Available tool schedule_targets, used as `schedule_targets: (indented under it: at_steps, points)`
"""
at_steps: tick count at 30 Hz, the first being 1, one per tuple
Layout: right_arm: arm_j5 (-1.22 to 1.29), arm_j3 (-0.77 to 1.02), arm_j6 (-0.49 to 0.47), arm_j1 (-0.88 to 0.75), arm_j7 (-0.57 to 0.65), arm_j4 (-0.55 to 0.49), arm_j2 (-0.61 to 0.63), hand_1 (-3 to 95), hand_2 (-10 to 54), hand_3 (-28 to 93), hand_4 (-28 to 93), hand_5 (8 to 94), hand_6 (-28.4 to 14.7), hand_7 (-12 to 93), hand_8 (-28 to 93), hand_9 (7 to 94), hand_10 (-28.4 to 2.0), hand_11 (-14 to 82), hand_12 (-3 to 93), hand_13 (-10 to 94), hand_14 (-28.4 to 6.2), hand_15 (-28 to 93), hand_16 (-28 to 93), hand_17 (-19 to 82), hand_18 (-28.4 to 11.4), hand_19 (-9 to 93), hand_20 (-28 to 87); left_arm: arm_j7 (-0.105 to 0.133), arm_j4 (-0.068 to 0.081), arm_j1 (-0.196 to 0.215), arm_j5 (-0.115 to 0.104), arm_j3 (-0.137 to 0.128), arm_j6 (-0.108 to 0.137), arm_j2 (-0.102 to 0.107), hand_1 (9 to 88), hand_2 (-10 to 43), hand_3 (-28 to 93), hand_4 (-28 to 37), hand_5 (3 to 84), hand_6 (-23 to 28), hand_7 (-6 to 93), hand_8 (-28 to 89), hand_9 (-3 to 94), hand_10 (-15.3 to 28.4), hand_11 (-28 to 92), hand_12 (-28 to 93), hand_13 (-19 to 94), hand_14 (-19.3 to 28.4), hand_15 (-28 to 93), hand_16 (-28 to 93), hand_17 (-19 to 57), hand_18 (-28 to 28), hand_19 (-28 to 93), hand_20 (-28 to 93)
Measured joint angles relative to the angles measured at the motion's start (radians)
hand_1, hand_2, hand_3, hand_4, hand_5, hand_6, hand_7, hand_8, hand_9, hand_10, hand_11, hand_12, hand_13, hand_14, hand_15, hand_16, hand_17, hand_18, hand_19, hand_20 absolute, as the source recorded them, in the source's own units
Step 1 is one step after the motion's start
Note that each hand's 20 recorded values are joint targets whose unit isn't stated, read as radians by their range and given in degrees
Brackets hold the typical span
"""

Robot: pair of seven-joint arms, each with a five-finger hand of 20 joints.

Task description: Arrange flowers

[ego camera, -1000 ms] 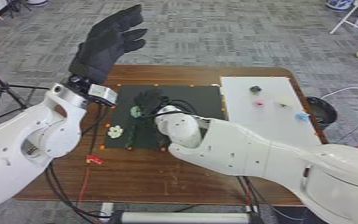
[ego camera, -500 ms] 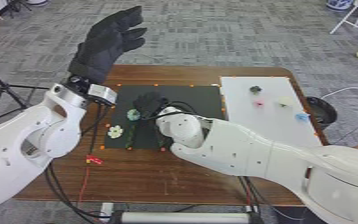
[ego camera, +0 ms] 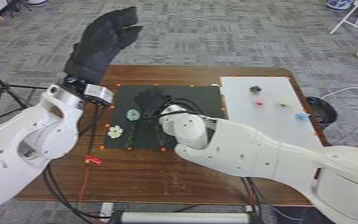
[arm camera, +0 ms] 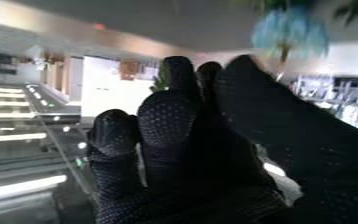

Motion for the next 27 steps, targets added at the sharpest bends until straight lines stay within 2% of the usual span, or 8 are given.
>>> schedule_targets:
  at_steps: [2,6,12,15,19,22,24,27]
  points:
    - [0.010,0.039,-0.001,-0.013,0.018,-0.044,0.020,29.0,-6.5,88,-26,45.2,-5.7,13,-7,50.4,-13.1,11.6,16.8,59,-9.8,83,24,31,-20.6,91,52,0.000,-0.007,0.030,0.000,-0.033,0.004,-0.003,28.3,-6.7,70,-21.6,24.7,-0.5,27.1,-12,16.8,6.4,23,19,15,7.6,9,11,-5.1,13.7,19,14]
    - [0.117,0.132,0.007,-0.039,0.035,-0.155,0.080,24.5,-6.1,85,-28,41.1,-6.0,14,-7,46.5,-13.7,14.7,18.9,55,-10.5,78,22,31,-20.2,91,51,-0.002,-0.021,0.102,0.000,-0.108,0.014,-0.017,28.0,-6.3,67,-21.3,26.5,2.2,16.5,-6,17.9,10.6,16,23,15,14.1,20,6,-8.4,17.2,36,11]
    - [0.255,0.228,0.099,-0.074,0.020,-0.384,0.271,22.3,-9.4,80,-28,33.8,-6.7,16,-8,38.0,-14.6,17.1,20.1,50,-11.0,73,23,28,-20.3,89,51,-0.010,-0.050,0.249,0.000,-0.234,0.045,-0.059,28.7,-6.4,66,-21.5,27.8,3.1,16.7,-7,19.1,11.5,18,21,16,15.1,23,4,-7.9,17.6,38,10]
    - [0.187,0.297,0.150,-0.130,0.008,-0.486,0.403,21.8,-9.5,77,-28,27.2,-7.6,13,-6,30.0,-15.3,13.8,21.5,41,-13.1,70,20,22,-21.0,81,53,-0.014,-0.063,0.323,-0.001,-0.279,0.063,-0.084,29.2,-6.5,66,-21.7,28.1,3.1,17.3,-7,19.3,11.5,19,21,16,15.3,24,4,-7.9,17.7,38,10]
    - [0.079,0.497,0.169,-0.291,0.020,-0.533,0.568,21.2,-9.5,76,-28,23.4,-8.7,10,-5,25.3,-15.9,10.4,23.4,32,-14.2,47,16,15,-21.0,63,41,-0.020,-0.104,0.449,-0.001,-0.358,0.093,-0.097,29.3,-6.5,66,-21.9,28.1,3.0,18.0,-8,19.5,11.5,20,20,16,15.1,24,3,-7.7,17.7,38,10]
    - [0.107,0.661,0.161,-0.425,0.062,-0.500,0.667,20.3,-9.5,79,-28,26.1,-7.3,11,-5,27.7,-14.5,10.4,23.3,31,-13.9,42,16,14,-20.8,60,38,-0.021,-0.137,0.553,-0.002,-0.429,0.105,-0.103,29.3,-6.4,66,-22.0,28.0,3.0,18.5,-8,19.5,11.5,20,20,16,15.1,24,3,-7.7,17.8,38,10]
    - [0.126,0.746,0.150,-0.504,0.104,-0.463,0.723,20.4,-9.5,80,-28,29.3,-7.1,13,-6,31.2,-14.1,11.6,22.8,32,-13.1,43,18,14,-20.9,60,37,-0.021,-0.141,0.601,-0.003,-0.444,0.108,-0.105,29.3,-6.4,66,-22.0,28.0,3.0,18.6,-9,19.4,11.5,21,20,16,15.1,25,3,-7.8,17.8,38,10]
    - [0.093,0.847,0.142,-0.616,0.176,-0.424,0.794,22.1,-9.5,80,-28,35.6,-6.5,16,-8,37.6,-13.4,15.8,21.7,35,-12.2,49,18,15,-20.8,63,39,-0.022,-0.138,0.641,-0.004,-0.434,0.112,-0.108,29.3,-6.4,66,-22.1,27.9,3.0,18.7,-9,19.4,11.5,21,19,16,15.1,25,3,-7.7,17.8,38,10]
